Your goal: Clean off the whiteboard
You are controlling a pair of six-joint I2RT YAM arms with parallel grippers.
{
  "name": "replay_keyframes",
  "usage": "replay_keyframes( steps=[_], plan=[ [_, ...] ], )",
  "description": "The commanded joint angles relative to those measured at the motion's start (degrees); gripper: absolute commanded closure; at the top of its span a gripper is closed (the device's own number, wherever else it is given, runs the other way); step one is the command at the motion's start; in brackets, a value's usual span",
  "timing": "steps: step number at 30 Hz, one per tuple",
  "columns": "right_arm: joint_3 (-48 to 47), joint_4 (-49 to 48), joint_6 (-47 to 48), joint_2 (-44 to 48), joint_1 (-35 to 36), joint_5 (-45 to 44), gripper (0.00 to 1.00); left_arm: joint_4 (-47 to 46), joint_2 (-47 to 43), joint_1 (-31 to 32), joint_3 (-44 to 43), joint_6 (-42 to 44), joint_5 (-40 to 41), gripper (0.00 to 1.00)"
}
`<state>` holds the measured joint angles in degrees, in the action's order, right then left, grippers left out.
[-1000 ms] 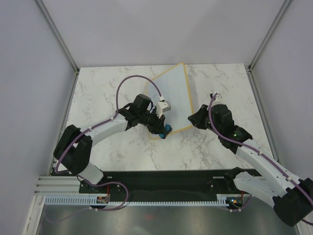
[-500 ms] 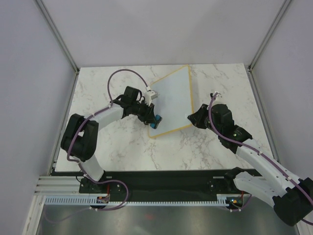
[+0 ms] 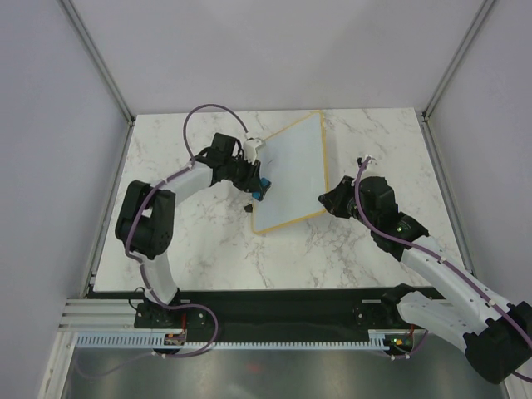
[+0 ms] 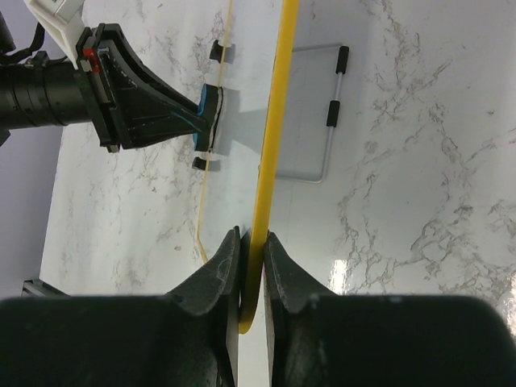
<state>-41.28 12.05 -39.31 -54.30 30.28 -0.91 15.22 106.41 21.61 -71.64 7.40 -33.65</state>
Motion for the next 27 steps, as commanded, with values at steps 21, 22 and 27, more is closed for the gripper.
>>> replay_keyframes(
  steps=[21, 22, 27],
  plan=[
    [-1.70, -2.12, 2.48, -0.98, 0.74, 1.61, 1.00, 6.40, 19.36, 1.25, -31.48, -1.42, 12.73, 0.98],
    [-1.61, -2.12, 2.40, -0.81, 0.74, 1.52, 1.00, 6.40, 19.01, 1.25, -30.15, -0.81, 12.47, 0.98],
    [-1.26, -2.30, 2.57, -0.80, 0.74, 1.61, 1.00, 6.31, 15.59, 1.25, -20.68, 0.77, 11.59, 0.98]
  ],
)
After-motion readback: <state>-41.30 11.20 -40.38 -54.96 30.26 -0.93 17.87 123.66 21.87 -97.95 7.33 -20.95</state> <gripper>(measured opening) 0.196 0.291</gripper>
